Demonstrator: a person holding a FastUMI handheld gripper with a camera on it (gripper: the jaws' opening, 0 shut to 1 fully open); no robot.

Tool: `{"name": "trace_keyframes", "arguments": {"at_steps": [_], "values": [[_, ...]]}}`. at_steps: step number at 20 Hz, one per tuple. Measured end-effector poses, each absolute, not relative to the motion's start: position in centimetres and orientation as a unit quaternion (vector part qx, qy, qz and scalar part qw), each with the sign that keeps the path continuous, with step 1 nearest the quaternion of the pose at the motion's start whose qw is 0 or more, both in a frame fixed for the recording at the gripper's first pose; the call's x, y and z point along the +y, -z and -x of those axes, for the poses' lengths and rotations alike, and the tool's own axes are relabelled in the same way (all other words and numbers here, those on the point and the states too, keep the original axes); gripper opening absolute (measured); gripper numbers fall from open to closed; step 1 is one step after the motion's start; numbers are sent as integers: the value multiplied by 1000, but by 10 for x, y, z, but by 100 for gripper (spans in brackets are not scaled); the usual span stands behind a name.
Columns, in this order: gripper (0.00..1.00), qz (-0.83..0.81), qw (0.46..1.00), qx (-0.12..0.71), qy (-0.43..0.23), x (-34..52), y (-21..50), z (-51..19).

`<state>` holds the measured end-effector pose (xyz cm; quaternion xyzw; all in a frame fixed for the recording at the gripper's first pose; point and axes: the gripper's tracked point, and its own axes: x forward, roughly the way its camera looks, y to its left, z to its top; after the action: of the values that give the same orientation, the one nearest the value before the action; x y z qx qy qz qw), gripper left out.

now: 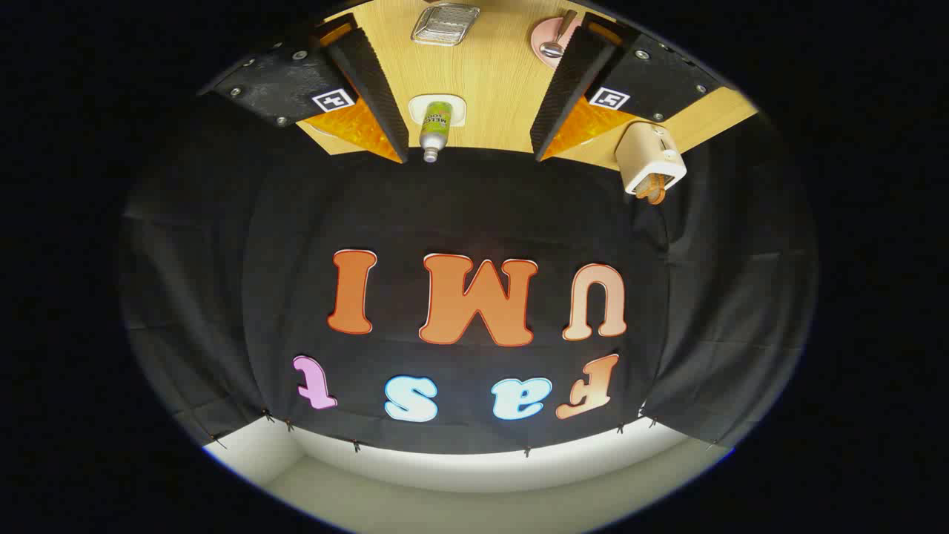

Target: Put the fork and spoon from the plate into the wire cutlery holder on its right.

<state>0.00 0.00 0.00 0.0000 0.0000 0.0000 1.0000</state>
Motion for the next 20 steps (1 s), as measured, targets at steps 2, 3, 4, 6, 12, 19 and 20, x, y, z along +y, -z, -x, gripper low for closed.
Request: {"name": "trace_keyframes", "arguments": {"at_steps": [2,3,4,6,12,19,20], "values": [[99,0,1000,1,2,1,1,-4],[99,2,1000,0,5,0,0,-6],[99,4,1000,-3,4,1,-2,-7],[99,7,1000,-11,5,2,-8,-8],[99,11,999,-46,3,10,-31,-9],[99,12,999,-43,-1,19,-27,-11],[99,12,999,-41,-1,19,-25,-12]]}}
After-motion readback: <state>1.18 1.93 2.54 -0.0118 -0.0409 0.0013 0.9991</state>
